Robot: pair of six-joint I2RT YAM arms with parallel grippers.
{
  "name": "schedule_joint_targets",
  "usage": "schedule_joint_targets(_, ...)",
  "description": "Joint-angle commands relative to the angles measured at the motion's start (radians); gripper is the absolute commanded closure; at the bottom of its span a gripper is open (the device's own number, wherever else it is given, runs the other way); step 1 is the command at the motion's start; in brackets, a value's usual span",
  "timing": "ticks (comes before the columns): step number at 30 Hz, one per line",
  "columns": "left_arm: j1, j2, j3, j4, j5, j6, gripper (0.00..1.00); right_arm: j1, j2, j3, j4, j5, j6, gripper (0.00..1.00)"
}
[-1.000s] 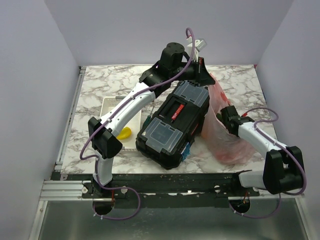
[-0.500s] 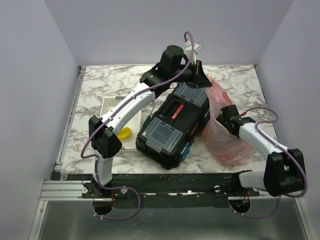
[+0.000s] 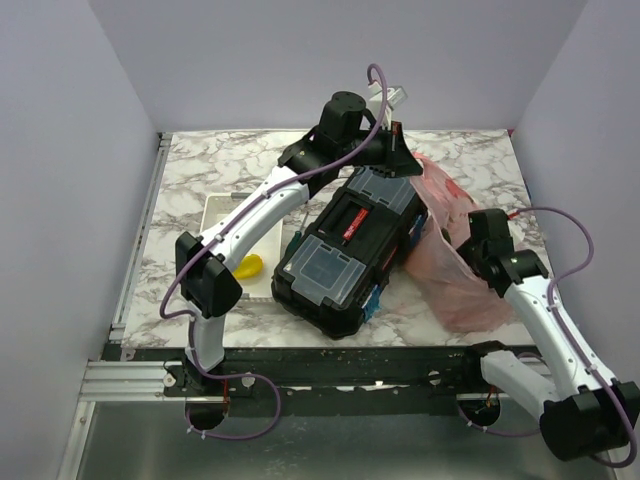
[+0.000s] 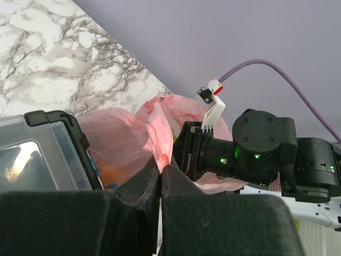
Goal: Take the fake fruits out of the plastic bag
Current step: Adjust the plastic bag at the center of the board, then take out the fake fruit from the plastic bag.
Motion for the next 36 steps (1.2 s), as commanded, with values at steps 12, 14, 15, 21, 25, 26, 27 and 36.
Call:
schedule_joint_targets(12, -0.029, -0.176, -0.083, 0.017, 0.045, 0.021, 1.0, -0.001, -0.045, 0.197, 0.03, -0.226, -0.274, 0.44)
schedule_joint_targets(14, -0.031, -0.176, -0.09, 0.018, 0.041, 0.026, 1.0, -0.001, -0.032, 0.224, 0.015, -0.272, -0.305, 0.42)
schedule_joint_targets(15, -0.031, -0.174, -0.09, 0.016, 0.04, 0.029, 1.0, -0.001, -0.025, 0.243, 0.001, -0.267, -0.328, 0.4)
schedule_joint_targets(21, -0.033, -0.142, -0.034, -0.064, -0.031, 0.109, 1.0, -0.001, 0.028, 0.369, -0.07, -0.278, -0.419, 0.13)
schedule_joint_targets(25, -0.033, -0.126, -0.002, -0.094, -0.046, 0.134, 1.0, -0.001, 0.077, 0.436, -0.113, -0.415, -0.418, 0.16)
schedule_joint_targets(26, -0.034, -0.126, -0.002, -0.094, -0.042, 0.134, 1.0, -0.001, 0.074, 0.443, -0.119, -0.43, -0.413, 0.17)
schedule_joint_targets(27, -0.035, -0.126, -0.002, -0.092, -0.042, 0.132, 1.0, -0.001, 0.068, 0.451, -0.123, -0.432, -0.402, 0.18)
schedule_joint_targets(36, -0.059, -0.129, 0.002, -0.056, -0.021, 0.097, 1.0, -0.002, 0.041, 0.264, -0.133, -0.423, -0.204, 0.36)
